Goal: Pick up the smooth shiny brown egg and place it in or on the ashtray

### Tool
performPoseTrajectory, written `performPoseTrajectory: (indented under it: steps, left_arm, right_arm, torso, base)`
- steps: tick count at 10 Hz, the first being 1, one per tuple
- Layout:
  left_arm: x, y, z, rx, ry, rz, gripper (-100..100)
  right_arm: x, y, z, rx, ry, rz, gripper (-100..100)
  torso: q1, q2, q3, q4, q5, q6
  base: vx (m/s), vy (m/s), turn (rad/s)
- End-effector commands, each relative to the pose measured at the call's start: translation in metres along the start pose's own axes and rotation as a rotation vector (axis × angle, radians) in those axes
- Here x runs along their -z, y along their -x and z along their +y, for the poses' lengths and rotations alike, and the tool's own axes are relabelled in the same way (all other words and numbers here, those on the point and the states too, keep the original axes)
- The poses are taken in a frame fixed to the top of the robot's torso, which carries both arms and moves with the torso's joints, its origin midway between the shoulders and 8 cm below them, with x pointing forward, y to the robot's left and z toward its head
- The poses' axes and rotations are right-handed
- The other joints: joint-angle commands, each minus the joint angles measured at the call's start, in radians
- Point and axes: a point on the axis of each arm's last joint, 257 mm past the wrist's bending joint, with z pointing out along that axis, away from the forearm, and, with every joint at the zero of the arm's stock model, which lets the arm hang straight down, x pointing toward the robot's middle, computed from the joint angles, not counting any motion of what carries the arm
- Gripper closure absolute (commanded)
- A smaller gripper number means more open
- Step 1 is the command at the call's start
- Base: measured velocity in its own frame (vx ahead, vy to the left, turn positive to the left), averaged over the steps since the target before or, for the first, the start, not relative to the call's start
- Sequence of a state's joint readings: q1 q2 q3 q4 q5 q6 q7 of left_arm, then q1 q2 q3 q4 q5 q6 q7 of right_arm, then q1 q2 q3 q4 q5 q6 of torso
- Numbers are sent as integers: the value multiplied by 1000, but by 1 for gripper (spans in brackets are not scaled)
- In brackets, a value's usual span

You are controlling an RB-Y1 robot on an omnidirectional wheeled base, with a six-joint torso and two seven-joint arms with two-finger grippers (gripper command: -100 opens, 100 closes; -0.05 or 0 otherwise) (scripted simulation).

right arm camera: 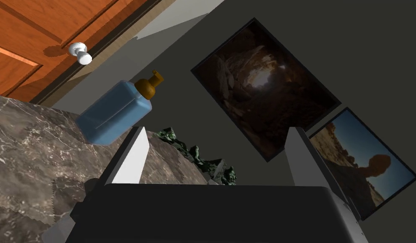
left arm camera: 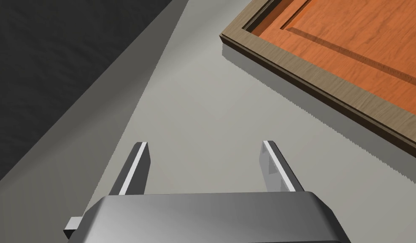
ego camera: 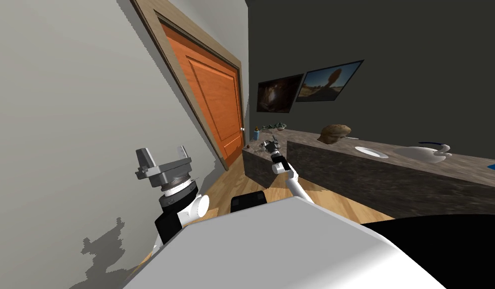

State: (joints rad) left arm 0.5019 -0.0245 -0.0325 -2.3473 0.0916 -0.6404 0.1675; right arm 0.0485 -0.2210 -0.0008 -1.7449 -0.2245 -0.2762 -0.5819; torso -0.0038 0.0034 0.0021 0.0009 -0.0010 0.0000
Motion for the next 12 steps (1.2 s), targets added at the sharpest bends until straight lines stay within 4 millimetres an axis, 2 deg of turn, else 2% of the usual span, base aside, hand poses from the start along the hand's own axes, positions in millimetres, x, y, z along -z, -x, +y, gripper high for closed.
performPoseTrajectory:
  steps: [1,4,9,10,11,12]
  left_arm:
    - [0,0,0,0,0,0,0]
    - [0,0,0,0,0,0,0]
    - [0,0,0,0,0,0,0]
    - [0,0,0,0,0,0,0]
    - [0,0,0,0,0,0,0]
    - [0,0,0,0,0,0,0]
  right_arm:
    - [-3,7,-7,-43,-17,-16,-100]
    - [-19,23,-27,-179,-61,-63,-100]
    - [-31,43,-53,-328,-111,-132,-100]
    - [-39,45,-58,-399,-122,-149,-100]
    - [-36,51,-64,-398,-132,-165,-100]
    - [-42,57,-74,-468,-149,-195,-100]
  torso:
    - [0,0,0,0,0,0]
    - [2,-1,0,0,0,0]
    - [3,-3,-1,-1,1,0]
    - [3,-3,-2,-1,1,0]
    - [3,-3,-2,-1,1,0]
    - [3,-4,-2,-1,1,0]
  base:
    - [-53,-44,13]
    - [-49,-39,9]
    - [-22,-29,14]
    - [-11,-27,19]
    - [-3,-19,22]
    - [8,-17,25]
